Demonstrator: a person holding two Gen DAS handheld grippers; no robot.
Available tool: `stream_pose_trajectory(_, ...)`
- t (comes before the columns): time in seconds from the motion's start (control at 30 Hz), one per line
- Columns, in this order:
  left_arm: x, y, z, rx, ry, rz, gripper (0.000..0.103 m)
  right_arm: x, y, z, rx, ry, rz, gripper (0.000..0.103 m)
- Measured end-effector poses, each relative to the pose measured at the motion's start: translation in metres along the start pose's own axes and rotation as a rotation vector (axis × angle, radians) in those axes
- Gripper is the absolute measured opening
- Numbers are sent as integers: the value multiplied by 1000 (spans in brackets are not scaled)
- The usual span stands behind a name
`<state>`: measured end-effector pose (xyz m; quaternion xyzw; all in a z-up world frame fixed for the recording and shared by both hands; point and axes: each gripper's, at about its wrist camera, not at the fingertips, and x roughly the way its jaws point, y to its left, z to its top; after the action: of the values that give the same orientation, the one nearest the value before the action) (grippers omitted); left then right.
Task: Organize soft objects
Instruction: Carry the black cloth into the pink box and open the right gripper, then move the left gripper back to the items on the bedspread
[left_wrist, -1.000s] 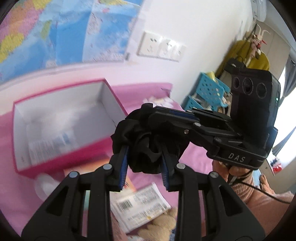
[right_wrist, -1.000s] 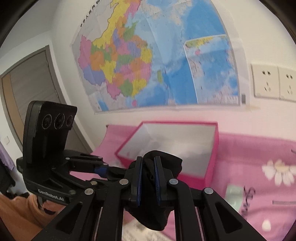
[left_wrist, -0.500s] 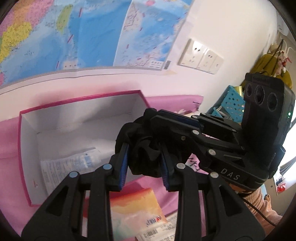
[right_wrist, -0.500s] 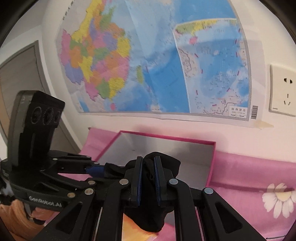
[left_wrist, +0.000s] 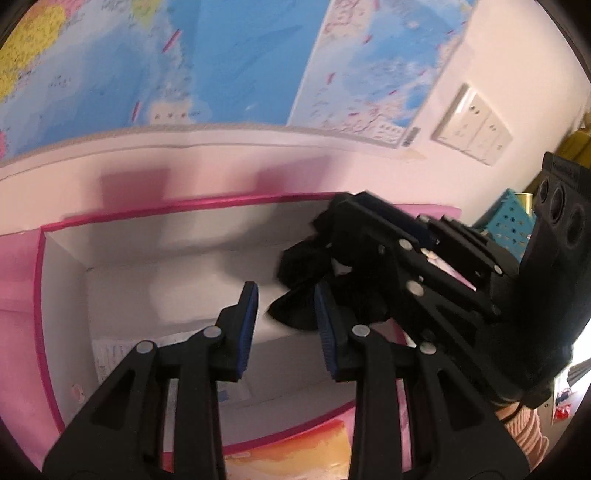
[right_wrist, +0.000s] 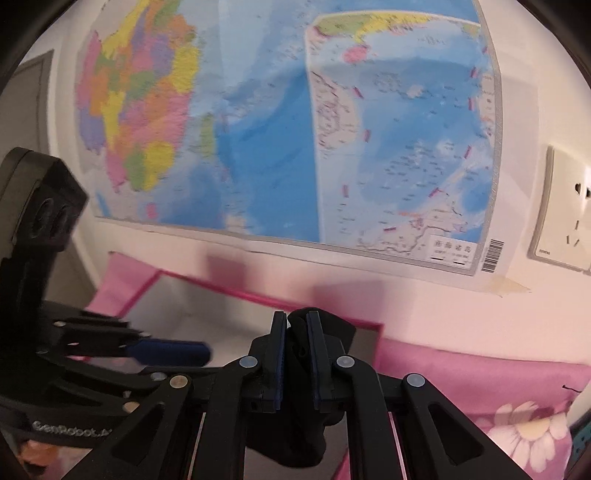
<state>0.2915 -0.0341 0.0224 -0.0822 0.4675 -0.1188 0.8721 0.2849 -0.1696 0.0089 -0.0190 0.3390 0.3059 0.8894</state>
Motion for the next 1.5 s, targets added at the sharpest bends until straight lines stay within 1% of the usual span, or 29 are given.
stream_pose_trajectory(0.03,0,0,-3,2,3,3,33,4,0,-1,-7,6,-29,17)
stream_pose_trajectory(0.07,0,0,-5,6,3,8,33,11,-2,-5,-7,29,-61,26)
stream_pose_trajectory(0.1,-1,-1,-7,14,2,16,33,13,-4,-8,2,43,-49,30)
stream_pose_trajectory(0.13,-3,-1,-8,20,2,18,33,14,-5,-10,11,49,-38,31)
stream_pose_trajectory(0.17,-6,-1,-10,27,0,18,33,12,-7,-13,21,50,-44,37)
stream_pose_trajectory(0.2,-11,-2,-13,36,-11,22,33,9,-9,-15,26,49,-55,47)
stream_pose_trajectory(0.27,-18,-4,-16,55,-23,26,33,-5,-14,-19,52,22,-61,53)
stream_pose_trajectory(0.37,-38,-9,-32,101,-41,4,33,-32,-17,-25,78,14,-22,53)
stream_pose_trajectory(0.43,-51,-15,-42,138,-48,-21,35,-52,-18,-34,79,15,24,53)
stream_pose_trajectory(0.5,-65,-20,-57,179,-56,-46,40,-74,-16,-45,77,20,79,53)
stream_pose_trajectory(0.6,-81,-26,-82,225,-58,-82,41,-100,-11,-61,72,39,153,56)
stream_pose_trajectory(0.63,-85,-27,-90,235,-55,-99,41,-109,-9,-71,75,56,190,56)
stream_pose_trajectory(0.7,-92,-28,-109,245,-43,-125,41,-115,-4,-85,88,91,227,57)
stream_pose_trajectory(0.77,-96,-26,-125,239,-20,-157,42,-122,-5,-108,139,154,295,57)
stream_pose_trajectory(0.83,-95,-21,-143,229,14,-191,42,-123,-5,-129,183,218,330,57)
stream_pose_trajectory(0.87,-92,-19,-153,229,40,-199,42,-125,-5,-139,197,242,333,57)
stream_pose_trajectory(0.93,-88,-18,-172,229,84,-195,42,-126,-5,-159,228,294,332,57)
stream_pose_trajectory(1.0,-78,-17,-189,216,140,-219,42,-127,-9,-183,299,352,351,57)
stream_pose_trajectory(1.07,-68,-18,-201,203,184,-232,42,-130,-10,-201,347,383,366,57)
stream_pose_trajectory(1.17,-50,-16,-210,169,247,-219,42,-131,-6,-217,384,416,378,57)
stream_pose_trajectory(1.23,-40,-15,-211,150,275,-207,42,-130,0,-220,392,424,392,57)
stream_pose_trajectory(1.33,-27,-15,-216,126,327,-211,43,-128,11,-221,368,434,391,57)
stream_pose_trajectory(1.37,-24,-16,-216,126,334,-201,44,-128,14,-221,365,435,393,57)
stream_pose_trajectory(1.4,-22,-17,-216,127,336,-184,47,-127,16,-221,363,431,391,58)
stream_pose_trajectory(1.5,-18,-20,-216,125,345,-196,52,-129,15,-222,380,418,390,58)
